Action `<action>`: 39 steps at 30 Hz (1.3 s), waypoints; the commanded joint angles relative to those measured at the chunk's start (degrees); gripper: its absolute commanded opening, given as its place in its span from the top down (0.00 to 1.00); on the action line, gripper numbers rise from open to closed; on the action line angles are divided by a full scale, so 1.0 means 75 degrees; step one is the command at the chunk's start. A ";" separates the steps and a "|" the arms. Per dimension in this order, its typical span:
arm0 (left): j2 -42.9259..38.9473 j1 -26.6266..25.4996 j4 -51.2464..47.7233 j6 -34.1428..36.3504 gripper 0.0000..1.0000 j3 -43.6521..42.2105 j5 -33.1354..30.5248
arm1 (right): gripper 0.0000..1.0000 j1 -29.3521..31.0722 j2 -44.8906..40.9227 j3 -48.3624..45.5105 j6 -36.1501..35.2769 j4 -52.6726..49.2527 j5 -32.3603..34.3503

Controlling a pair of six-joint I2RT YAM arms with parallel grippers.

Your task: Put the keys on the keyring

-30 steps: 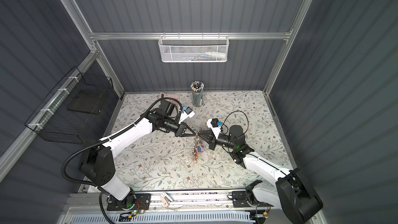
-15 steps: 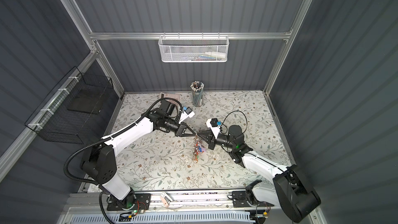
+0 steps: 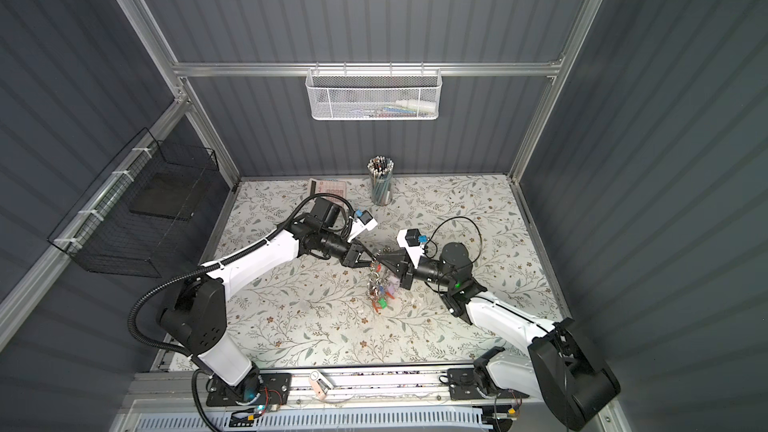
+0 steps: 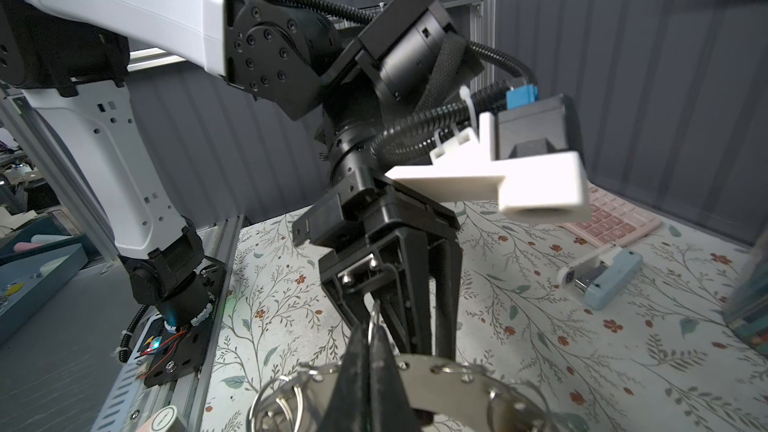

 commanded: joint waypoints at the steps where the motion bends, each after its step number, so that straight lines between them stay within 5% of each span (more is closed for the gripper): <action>1: -0.0578 0.0282 0.0489 -0.0430 0.72 -0.0446 -0.0195 | 1.00 0.0013 -0.0207 0.0159 0.0031 0.0611 -0.0158; 13: -0.2611 0.0849 0.1899 -0.0785 0.51 -0.1940 -0.1295 | 1.00 0.0006 -0.0278 0.0056 -0.0025 0.0461 -0.0283; 22: -0.3420 0.0694 0.4727 -0.0653 0.53 -0.2878 0.0700 | 1.00 -0.0004 -0.0156 0.0105 0.0088 0.0513 -0.0472; 29: -0.3055 -0.0007 0.3917 0.1169 0.51 -0.2419 0.0660 | 1.00 -0.0010 -0.0084 0.0122 0.0160 0.0601 -0.0553; 39: -0.2777 -0.0050 0.4287 0.1495 0.53 -0.2472 0.0481 | 1.00 -0.0033 -0.0049 0.0104 0.0160 0.0610 -0.0601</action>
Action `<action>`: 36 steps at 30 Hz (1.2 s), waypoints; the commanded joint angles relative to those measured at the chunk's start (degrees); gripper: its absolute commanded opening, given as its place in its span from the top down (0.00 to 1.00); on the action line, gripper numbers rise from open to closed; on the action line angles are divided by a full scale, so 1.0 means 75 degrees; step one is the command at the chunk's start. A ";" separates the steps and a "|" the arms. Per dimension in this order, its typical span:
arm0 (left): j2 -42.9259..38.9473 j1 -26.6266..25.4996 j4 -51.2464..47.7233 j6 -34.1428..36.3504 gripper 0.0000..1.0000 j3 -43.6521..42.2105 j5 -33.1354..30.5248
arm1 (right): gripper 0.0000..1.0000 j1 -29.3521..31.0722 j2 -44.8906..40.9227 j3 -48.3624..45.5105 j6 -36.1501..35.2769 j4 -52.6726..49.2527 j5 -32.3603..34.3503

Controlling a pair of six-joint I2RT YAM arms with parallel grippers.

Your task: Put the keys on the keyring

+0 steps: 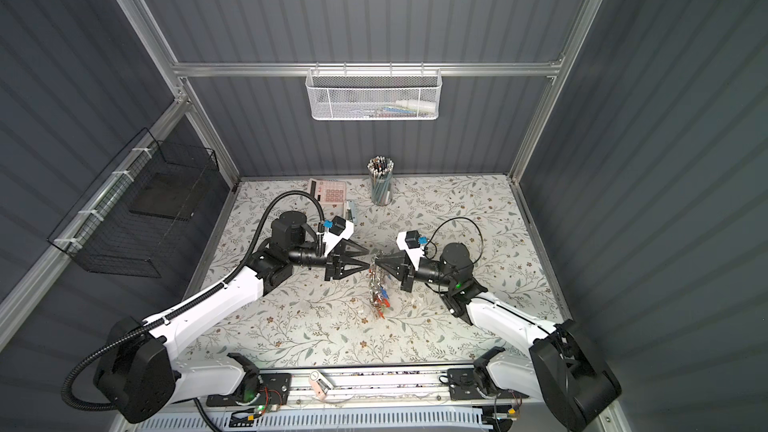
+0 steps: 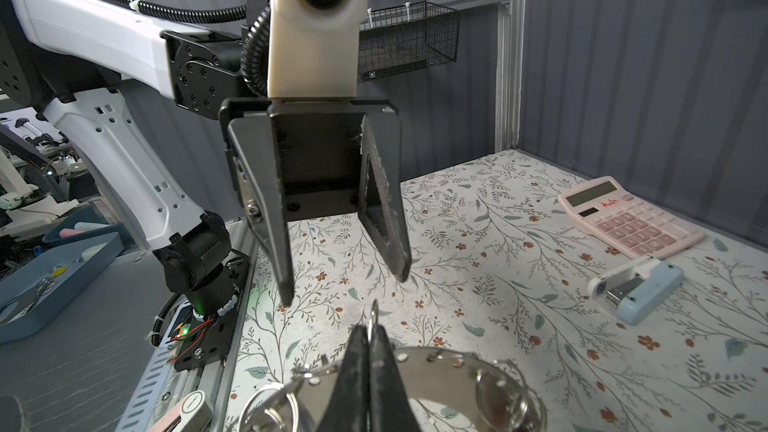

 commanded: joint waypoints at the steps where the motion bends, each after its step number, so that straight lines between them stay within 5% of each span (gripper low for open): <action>1: 0.0184 0.0010 0.0068 0.0309 0.54 0.0212 0.0238 | 1.00 -0.0029 0.0013 0.0105 0.0068 0.0615 -0.0123; 36: 0.0912 0.0011 -0.0910 0.0878 0.86 0.0779 0.0450 | 1.00 -0.0068 0.0118 0.0122 0.0201 0.0786 -0.0188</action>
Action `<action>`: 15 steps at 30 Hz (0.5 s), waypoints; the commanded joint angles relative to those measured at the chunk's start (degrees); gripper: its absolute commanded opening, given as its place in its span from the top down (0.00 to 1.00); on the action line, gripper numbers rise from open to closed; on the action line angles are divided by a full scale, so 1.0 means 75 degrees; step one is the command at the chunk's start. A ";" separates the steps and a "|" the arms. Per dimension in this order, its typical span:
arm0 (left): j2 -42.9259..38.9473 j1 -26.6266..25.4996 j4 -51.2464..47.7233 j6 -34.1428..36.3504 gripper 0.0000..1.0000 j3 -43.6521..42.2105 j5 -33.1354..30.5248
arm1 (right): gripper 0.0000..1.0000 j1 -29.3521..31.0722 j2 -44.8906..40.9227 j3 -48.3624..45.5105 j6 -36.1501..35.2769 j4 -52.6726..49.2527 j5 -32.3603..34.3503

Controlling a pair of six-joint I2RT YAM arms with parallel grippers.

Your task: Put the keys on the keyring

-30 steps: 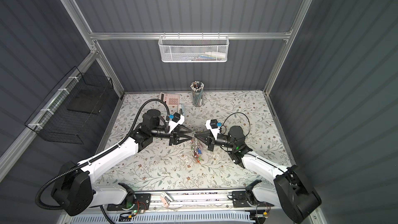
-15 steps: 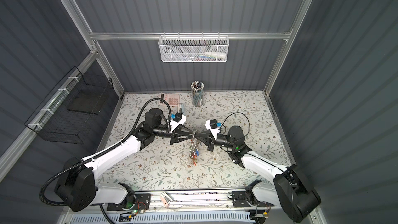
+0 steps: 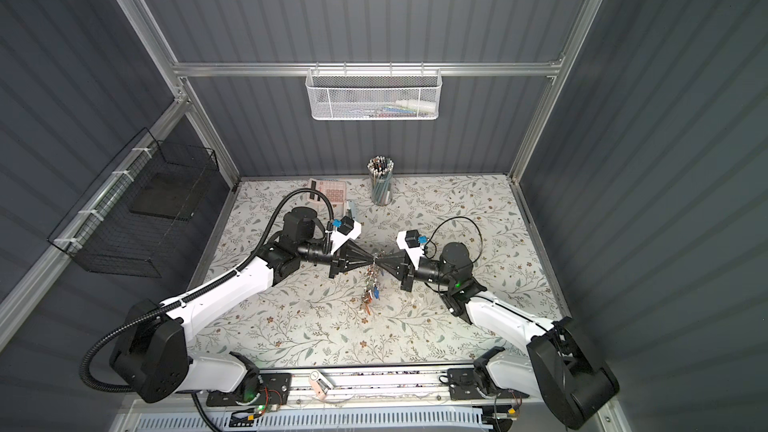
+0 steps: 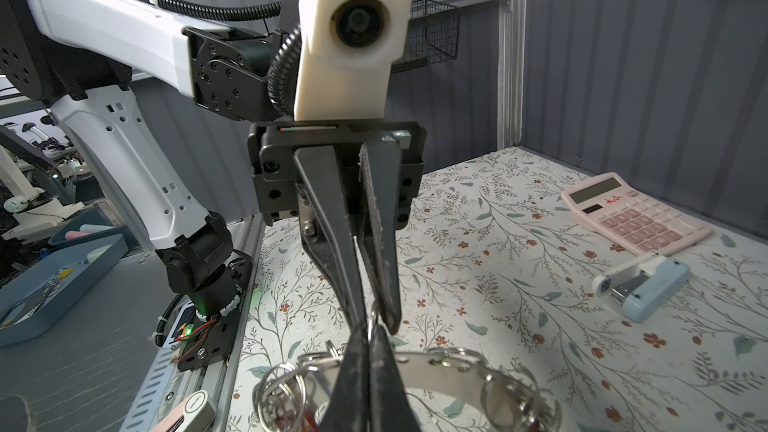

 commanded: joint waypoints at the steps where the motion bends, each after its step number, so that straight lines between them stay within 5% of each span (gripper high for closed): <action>1: 0.0105 0.0010 -0.0232 0.0147 0.86 0.0241 0.0131 | 1.00 -0.0035 0.0000 0.0124 0.0088 0.0666 -0.0115; 12: 0.0134 0.0016 -0.0115 0.0058 0.91 0.0249 0.0238 | 1.00 -0.0039 0.0028 0.0131 0.0088 0.0678 -0.0121; 15: 0.0137 0.0010 -0.0152 0.0073 0.99 0.0271 0.0248 | 1.00 -0.0046 0.0035 0.0128 0.0079 0.0678 -0.0121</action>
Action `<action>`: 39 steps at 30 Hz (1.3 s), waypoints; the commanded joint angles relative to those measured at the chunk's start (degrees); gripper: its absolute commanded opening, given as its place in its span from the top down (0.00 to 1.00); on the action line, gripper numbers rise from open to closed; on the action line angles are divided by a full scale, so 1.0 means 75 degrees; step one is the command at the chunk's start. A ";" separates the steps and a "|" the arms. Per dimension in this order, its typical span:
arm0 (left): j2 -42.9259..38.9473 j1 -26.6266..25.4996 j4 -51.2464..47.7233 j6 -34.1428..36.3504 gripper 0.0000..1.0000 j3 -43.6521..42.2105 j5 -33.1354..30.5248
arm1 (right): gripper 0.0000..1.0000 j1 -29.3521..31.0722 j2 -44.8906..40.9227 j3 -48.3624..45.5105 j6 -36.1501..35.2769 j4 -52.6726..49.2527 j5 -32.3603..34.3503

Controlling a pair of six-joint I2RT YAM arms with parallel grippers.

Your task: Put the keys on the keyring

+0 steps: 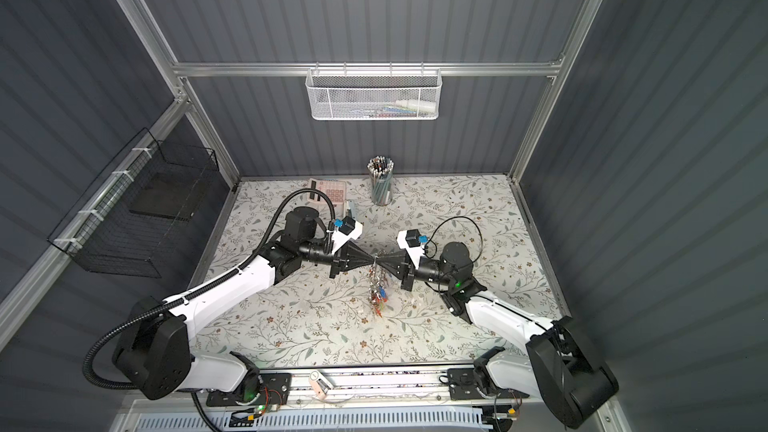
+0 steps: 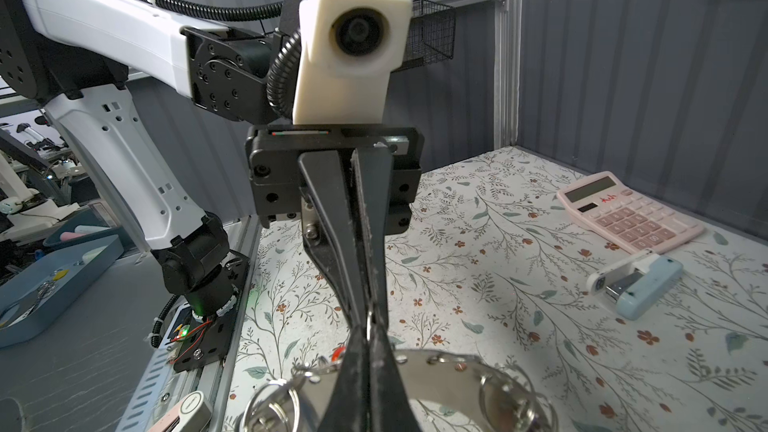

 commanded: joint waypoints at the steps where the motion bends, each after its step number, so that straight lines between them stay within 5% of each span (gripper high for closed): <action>1: 0.0065 0.0010 -0.0143 0.0077 1.00 0.0271 0.0168 | 1.00 -0.0007 -0.0020 0.0121 0.0089 0.0623 -0.0124; 12: -0.0015 0.0010 -0.0854 0.0366 1.00 0.0487 -0.0417 | 0.99 -0.0034 -0.0136 0.0097 0.0091 0.0554 -0.0124; 16: -0.0058 -0.0025 -0.1860 0.1039 1.00 0.0854 -0.0471 | 0.86 -0.0055 -0.0272 -0.0013 0.0101 0.0615 0.0002; 27: 0.0116 -0.0148 -0.4306 0.2476 1.00 0.1997 -0.1153 | 0.71 -0.0120 -0.0681 -0.0168 -0.0052 0.0183 0.0235; 39: 0.1168 -0.0423 -0.7399 0.4094 1.00 0.4319 -0.2131 | 0.67 -0.0105 -0.0393 -0.0092 -0.0258 -0.0057 0.0130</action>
